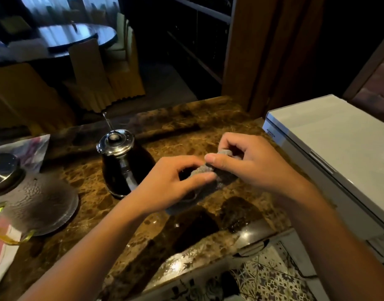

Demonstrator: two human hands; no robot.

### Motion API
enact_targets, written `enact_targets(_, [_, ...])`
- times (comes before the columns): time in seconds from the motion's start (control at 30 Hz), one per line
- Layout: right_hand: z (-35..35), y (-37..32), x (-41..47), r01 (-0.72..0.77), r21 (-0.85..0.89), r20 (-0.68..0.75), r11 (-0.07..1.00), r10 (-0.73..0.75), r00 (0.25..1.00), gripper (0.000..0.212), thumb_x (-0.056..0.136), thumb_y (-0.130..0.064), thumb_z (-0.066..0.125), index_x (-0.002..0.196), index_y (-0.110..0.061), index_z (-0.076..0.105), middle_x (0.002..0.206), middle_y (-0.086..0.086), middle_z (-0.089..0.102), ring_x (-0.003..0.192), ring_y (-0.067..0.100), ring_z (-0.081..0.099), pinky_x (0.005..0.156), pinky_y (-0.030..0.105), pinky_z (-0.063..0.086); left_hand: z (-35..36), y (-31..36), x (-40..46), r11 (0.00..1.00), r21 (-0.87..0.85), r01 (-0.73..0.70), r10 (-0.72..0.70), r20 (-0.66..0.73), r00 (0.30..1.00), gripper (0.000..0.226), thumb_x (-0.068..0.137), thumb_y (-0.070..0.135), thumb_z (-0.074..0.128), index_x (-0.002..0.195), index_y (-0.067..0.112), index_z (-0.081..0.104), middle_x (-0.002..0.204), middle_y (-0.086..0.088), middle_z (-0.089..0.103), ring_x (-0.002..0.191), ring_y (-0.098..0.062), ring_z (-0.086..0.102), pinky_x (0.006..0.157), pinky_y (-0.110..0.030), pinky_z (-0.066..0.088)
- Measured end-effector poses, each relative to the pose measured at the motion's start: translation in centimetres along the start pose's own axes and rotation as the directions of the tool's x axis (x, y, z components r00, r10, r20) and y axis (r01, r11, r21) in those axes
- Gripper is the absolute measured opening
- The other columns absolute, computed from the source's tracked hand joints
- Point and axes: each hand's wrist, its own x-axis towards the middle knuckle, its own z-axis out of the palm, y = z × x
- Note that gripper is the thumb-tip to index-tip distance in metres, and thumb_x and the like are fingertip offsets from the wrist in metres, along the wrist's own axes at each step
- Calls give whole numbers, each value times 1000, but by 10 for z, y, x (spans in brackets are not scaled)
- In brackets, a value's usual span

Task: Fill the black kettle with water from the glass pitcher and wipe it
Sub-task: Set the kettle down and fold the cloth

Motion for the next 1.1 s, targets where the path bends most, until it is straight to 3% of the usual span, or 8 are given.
enact_targets(0.17, [-39, 41, 21, 70, 18, 71, 997, -71, 995, 42, 94, -38, 75, 75, -14, 47, 66, -3, 50, 61, 17, 48, 54, 31, 36, 13, 0, 42, 998, -10, -65, 62, -197, 978, 19, 98, 25, 65, 109, 13, 76, 106, 5, 75, 103, -17, 71, 91, -38, 57])
enact_targets(0.27, [-68, 64, 35, 106, 38, 170, 994, -111, 979, 38, 94, -37, 75, 78, -13, 50, 68, -5, 52, 64, 20, 53, 55, 31, 38, 19, 5, 69, 999, 3, -47, 46, -261, 964, 15, 98, 26, 66, 103, 15, 75, 101, 5, 75, 99, -14, 71, 87, -32, 57])
enact_targets(0.43, [-113, 96, 64, 144, -111, 335, 983, -100, 937, 22, 93, -49, 73, 93, -27, 70, 89, -5, 68, 83, 15, 66, 74, 52, 52, 39, 20, 115, 989, -147, 9, -73, -437, 896, 13, 104, 17, 54, 97, 23, 64, 85, 21, 65, 79, 7, 58, 72, -13, 46])
enact_targets(0.53, [-135, 120, 71, 162, -95, 283, 982, -129, 950, 33, 90, -56, 70, 89, -23, 72, 97, -2, 65, 91, 17, 65, 81, 51, 52, 45, 22, 130, 983, -182, 33, -120, -494, 861, 11, 104, 17, 56, 100, 24, 62, 86, 21, 64, 78, 2, 57, 71, -19, 47])
enact_targets(0.63, [-158, 139, 69, 162, 43, 324, 986, -167, 931, 27, 92, -45, 73, 85, -20, 70, 87, -2, 67, 82, 13, 65, 71, 37, 51, 50, 20, 128, 971, -228, 77, -173, -441, 881, 7, 97, 22, 64, 101, 27, 62, 86, 15, 63, 79, -6, 58, 70, -28, 51])
enact_targets(0.83, [-186, 157, 64, 71, 226, 478, 972, -174, 861, 12, 91, -23, 71, 90, -13, 77, 82, 1, 74, 71, 7, 69, 62, 15, 48, 69, 12, 115, 783, -619, 62, -334, -335, 881, 27, 71, 21, 91, 87, 28, 70, 84, -10, 54, 69, -12, 55, 60, -20, 49])
enact_targets(0.97, [-170, 195, 89, -24, 90, 497, 996, -24, 867, 10, 91, -27, 75, 87, -19, 79, 78, -3, 74, 67, 4, 67, 59, 14, 46, 82, -23, 123, 827, -466, 315, -487, -315, 814, 30, 85, -6, 72, 79, 23, 75, 80, 1, 70, 72, -9, 64, 67, -20, 52])
enact_targets(1.1, [-132, 246, 118, -113, -148, 459, 982, 169, 872, 6, 92, -27, 78, 86, -25, 78, 77, -4, 76, 67, 6, 71, 61, 22, 54, 92, -70, 137, 810, -286, 512, -581, -276, 765, 31, 92, -4, 68, 88, 25, 79, 85, 14, 78, 85, -1, 71, 82, -26, 55])
